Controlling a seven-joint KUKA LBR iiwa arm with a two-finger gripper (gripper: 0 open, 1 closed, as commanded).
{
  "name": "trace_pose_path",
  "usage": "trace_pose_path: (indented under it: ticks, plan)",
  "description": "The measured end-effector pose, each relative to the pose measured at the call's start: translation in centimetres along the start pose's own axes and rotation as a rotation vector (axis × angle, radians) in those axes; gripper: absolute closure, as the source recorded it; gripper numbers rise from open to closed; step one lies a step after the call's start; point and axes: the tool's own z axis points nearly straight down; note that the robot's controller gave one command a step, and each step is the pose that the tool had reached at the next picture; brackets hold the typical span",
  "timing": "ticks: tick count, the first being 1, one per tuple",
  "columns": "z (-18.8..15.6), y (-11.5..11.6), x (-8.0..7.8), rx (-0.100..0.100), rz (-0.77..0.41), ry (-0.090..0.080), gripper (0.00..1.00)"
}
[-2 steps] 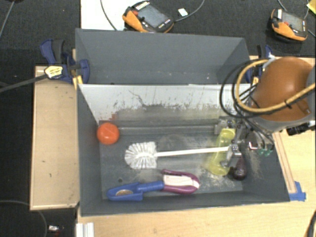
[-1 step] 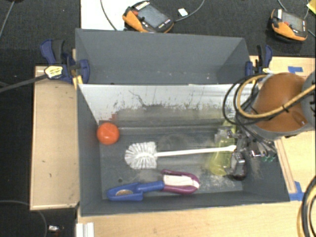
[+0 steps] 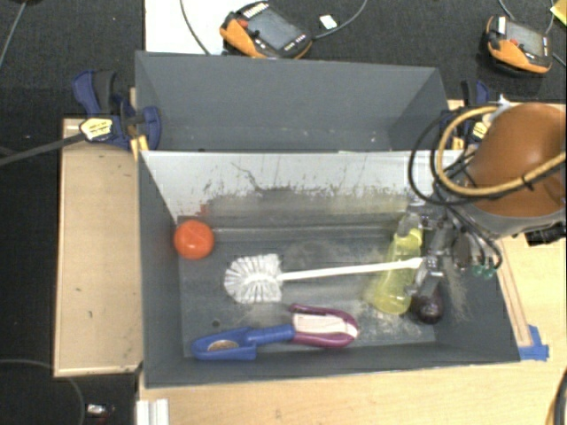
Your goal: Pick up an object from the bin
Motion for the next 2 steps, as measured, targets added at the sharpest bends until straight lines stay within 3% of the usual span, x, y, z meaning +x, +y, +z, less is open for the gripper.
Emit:
trace_pose_path:
  ticks: [1, 2]
  plan:
    - [8.6, -3.2, 1.0, 0.002, -0.115, 0.005, 0.0]
    - [9.6, -2.7, 2.0, 0.003, -0.112, -0.002, 0.0]
